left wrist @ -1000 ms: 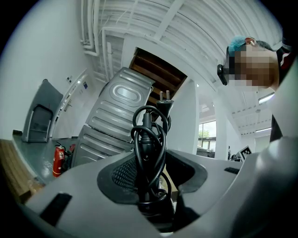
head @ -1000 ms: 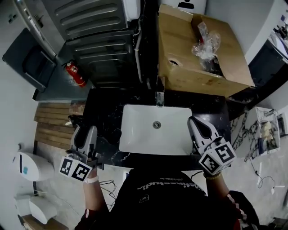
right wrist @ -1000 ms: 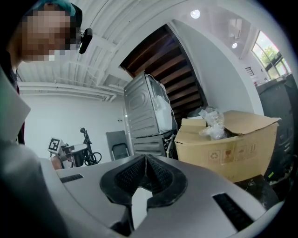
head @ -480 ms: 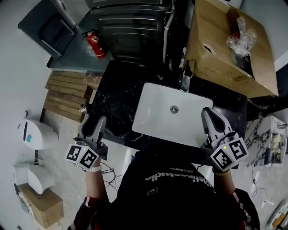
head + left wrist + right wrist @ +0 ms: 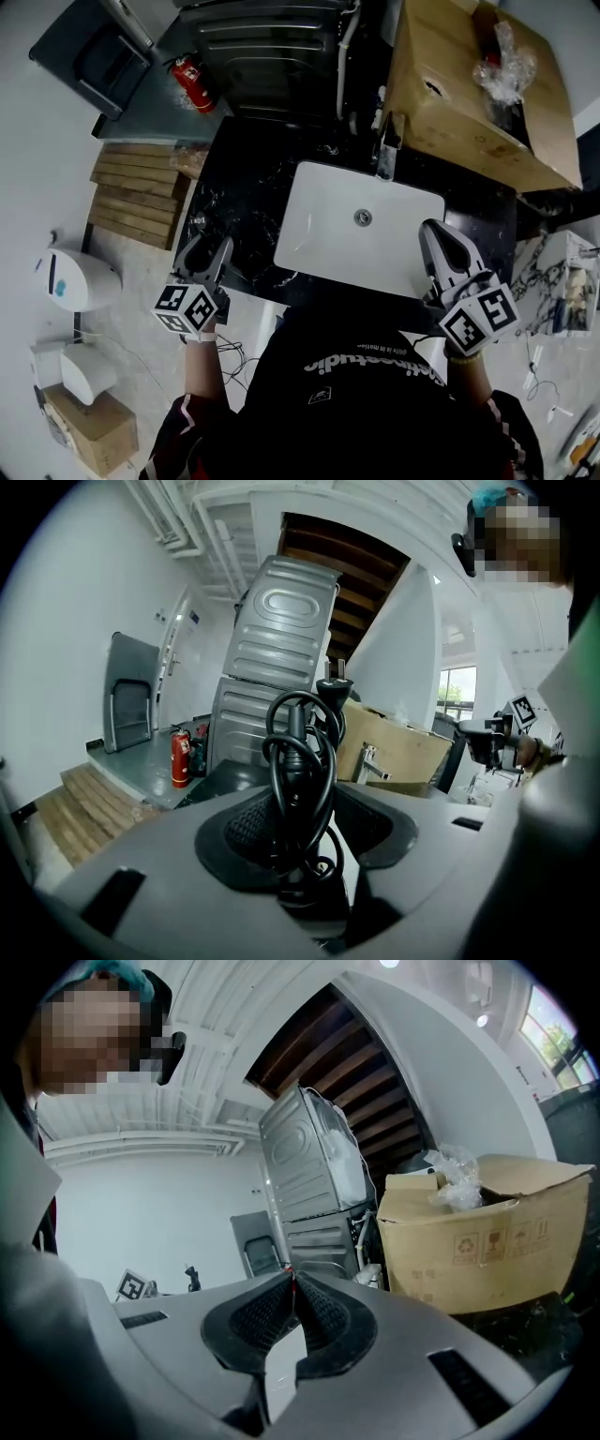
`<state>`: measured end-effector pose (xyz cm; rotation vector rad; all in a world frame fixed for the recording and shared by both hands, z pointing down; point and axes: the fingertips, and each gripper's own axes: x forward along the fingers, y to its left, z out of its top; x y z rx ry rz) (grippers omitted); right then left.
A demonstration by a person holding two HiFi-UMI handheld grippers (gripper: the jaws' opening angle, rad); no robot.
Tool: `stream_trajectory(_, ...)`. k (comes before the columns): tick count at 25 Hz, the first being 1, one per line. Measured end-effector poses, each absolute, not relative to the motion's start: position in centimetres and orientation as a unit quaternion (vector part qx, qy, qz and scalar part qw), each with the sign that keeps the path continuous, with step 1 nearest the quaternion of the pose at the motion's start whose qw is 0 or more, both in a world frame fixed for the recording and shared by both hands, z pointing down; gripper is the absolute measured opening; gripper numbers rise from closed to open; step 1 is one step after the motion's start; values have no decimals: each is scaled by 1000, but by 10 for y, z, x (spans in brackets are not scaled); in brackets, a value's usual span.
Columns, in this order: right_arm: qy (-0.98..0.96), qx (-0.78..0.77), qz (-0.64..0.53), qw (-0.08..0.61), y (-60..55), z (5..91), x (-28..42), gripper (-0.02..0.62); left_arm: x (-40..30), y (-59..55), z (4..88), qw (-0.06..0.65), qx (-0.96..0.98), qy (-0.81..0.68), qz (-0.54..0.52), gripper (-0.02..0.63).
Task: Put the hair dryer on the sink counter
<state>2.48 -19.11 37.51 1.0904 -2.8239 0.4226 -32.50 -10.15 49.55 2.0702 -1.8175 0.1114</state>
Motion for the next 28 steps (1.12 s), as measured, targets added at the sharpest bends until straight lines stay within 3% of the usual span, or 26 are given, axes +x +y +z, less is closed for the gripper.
stream_trajectory(17, -914, 378, 143, 42, -178, 378, 37, 41, -302, -171, 517, 180, 756, -620, 104, 196)
stream_trajectory(28, -899, 410, 150, 40, -172, 382, 60, 41, -275, -232, 545, 162, 766, -583, 216, 195)
